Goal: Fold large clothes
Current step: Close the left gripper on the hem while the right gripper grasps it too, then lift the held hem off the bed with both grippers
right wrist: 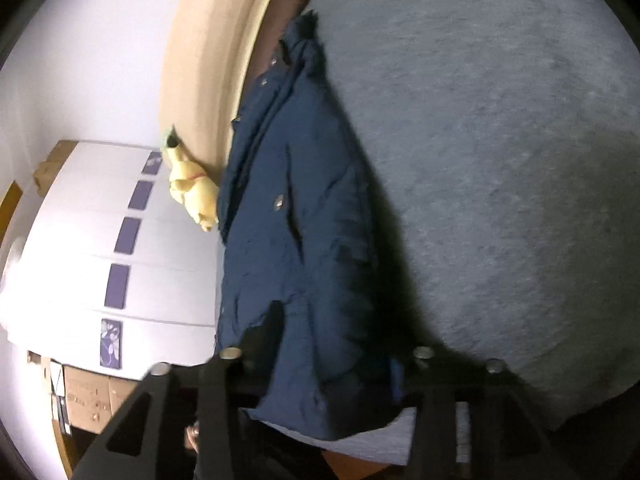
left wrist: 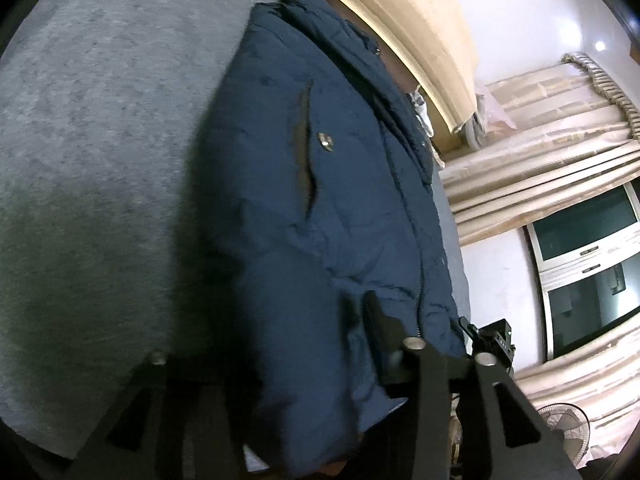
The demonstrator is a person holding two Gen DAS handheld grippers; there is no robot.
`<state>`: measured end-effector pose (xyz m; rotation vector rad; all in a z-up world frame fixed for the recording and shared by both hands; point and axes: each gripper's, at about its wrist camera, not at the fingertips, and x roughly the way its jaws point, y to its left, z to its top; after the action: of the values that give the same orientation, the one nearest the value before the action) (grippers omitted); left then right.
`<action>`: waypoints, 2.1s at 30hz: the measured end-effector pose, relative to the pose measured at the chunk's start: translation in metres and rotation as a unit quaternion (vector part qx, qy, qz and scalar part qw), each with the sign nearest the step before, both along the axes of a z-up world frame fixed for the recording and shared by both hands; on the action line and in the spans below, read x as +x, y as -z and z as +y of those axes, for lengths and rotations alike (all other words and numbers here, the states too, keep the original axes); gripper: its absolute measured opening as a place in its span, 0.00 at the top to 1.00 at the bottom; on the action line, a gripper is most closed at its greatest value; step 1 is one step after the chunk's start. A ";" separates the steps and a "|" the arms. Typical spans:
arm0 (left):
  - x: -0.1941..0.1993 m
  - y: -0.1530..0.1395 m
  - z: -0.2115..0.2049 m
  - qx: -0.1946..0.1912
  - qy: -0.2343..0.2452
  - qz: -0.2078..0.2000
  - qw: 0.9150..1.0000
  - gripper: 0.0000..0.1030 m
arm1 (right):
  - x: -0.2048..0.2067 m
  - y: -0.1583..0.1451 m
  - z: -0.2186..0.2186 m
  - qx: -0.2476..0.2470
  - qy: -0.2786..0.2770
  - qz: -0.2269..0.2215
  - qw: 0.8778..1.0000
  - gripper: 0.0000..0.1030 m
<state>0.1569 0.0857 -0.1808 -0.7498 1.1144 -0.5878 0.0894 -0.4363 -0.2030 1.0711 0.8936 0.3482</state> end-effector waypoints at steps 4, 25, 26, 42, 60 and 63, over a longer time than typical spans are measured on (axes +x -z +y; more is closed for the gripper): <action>0.000 -0.004 -0.006 0.002 0.004 -0.010 1.000 0.40 | 0.002 0.003 0.001 0.034 -0.014 -0.006 0.999 0.34; -0.006 -0.009 -0.006 0.010 0.000 -0.013 1.000 0.32 | 0.007 0.025 0.028 0.046 -0.029 0.013 0.998 0.74; -0.007 -0.010 -0.006 0.013 -0.001 -0.015 1.000 0.33 | 0.009 0.022 0.030 0.037 -0.030 0.014 0.999 0.75; -0.025 -0.019 -0.004 0.101 -0.010 -0.018 0.995 0.86 | 0.006 -0.017 0.050 -0.055 -0.043 -0.007 0.998 0.86; -0.045 -0.036 -0.012 0.190 -0.003 -0.042 0.981 0.86 | 0.010 -0.020 0.070 -0.094 -0.066 0.006 0.993 0.86; -0.048 -0.039 -0.020 0.221 0.004 -0.054 0.974 0.86 | 0.012 -0.018 0.073 -0.109 -0.072 0.013 0.991 0.86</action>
<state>0.1085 0.0657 -0.1414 -0.3236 1.0970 -0.3612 0.1010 -0.3628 -0.1847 0.8145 1.0106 0.3484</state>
